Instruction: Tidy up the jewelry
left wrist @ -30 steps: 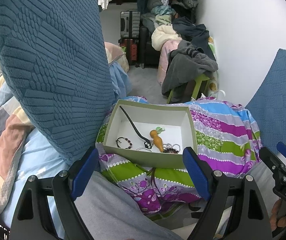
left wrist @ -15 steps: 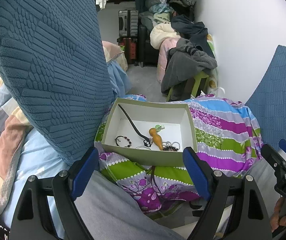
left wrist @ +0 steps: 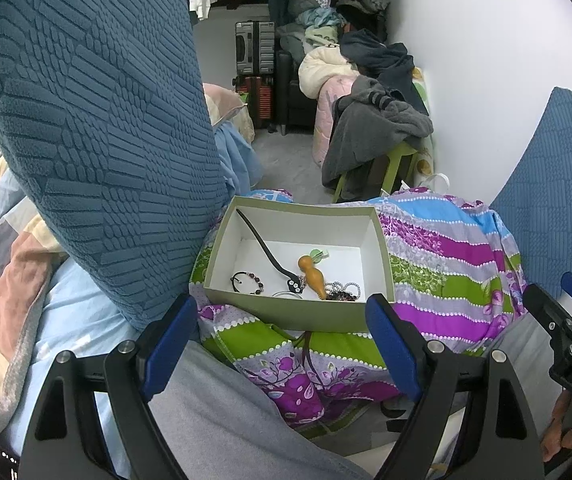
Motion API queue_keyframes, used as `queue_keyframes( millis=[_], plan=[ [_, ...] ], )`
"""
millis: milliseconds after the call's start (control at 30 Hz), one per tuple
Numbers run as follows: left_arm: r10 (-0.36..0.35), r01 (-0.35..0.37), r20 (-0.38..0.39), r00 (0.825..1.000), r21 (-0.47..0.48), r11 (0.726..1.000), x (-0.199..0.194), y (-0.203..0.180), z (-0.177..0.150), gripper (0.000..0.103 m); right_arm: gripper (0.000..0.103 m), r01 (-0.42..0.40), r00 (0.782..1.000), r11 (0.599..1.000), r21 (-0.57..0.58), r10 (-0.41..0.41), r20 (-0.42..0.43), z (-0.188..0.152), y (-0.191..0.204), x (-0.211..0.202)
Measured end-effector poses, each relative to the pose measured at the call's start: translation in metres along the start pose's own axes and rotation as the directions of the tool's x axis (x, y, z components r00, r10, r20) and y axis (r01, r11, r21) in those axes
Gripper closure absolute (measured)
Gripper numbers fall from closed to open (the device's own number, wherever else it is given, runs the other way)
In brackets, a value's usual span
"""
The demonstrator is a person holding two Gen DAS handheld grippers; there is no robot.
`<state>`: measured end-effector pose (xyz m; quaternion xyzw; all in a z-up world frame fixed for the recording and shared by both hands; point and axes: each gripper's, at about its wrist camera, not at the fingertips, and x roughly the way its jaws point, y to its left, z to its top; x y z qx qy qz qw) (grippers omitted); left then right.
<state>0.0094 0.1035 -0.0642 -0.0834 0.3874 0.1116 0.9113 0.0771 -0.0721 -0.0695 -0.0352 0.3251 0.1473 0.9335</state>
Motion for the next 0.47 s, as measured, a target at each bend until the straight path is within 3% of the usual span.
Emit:
queue_keyframes(
  millis=[467],
  plan=[
    [-0.006,0.006,-0.004,1.000,0.015,1.000,0.0010,0.0040,-0.0009,0.017,0.000,0.004,1.000,1.000,0.000,-0.004,0.000,0.0019,-0.0042,-0.0006]
  ],
)
